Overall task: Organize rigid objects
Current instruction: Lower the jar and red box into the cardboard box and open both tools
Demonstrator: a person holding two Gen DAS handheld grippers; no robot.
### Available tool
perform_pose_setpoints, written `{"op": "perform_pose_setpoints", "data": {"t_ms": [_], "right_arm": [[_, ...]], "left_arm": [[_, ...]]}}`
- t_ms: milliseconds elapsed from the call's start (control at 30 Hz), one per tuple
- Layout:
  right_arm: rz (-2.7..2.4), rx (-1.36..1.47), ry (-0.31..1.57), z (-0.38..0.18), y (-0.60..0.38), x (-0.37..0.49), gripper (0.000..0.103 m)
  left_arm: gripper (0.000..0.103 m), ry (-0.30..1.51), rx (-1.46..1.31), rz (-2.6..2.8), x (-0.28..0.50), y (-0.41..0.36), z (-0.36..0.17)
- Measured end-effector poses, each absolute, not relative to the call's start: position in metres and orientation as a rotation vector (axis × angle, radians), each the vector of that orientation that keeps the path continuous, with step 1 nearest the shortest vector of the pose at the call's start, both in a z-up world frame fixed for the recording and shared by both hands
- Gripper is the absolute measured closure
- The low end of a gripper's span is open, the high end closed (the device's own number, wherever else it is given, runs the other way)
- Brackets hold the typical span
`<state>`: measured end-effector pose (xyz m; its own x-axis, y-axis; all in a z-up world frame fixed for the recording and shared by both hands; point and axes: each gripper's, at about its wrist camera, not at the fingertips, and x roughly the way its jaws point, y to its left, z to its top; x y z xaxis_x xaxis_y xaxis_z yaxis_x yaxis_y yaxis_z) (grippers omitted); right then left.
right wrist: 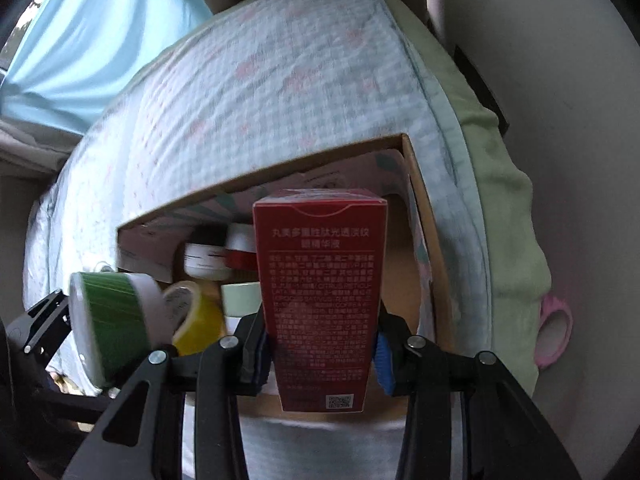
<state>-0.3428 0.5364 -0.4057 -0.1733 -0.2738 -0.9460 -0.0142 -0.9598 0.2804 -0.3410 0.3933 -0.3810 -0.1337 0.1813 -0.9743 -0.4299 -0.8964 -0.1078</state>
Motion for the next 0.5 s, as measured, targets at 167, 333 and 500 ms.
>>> {"op": "perform_pose_setpoints", "data": {"t_ms": [167, 333, 500], "right_arm": [[-2.255, 1.892, -0.27, -0.425, 0.536, -0.34, 0.065], [-2.257, 1.827, -0.216, -0.426, 0.53, -0.34, 0.065], [-2.265, 1.743, -0.228, -0.42, 0.53, -0.343, 0.026]], "left_arm": [[0.036, 0.353, -1.775, 2.037, -0.339, 0.409, -0.41], [0.035, 0.401, -1.782, 2.023, -0.336, 0.415, -0.419], [0.0, 0.415, -1.735, 2.041, -0.328, 0.418, -0.412]]}}
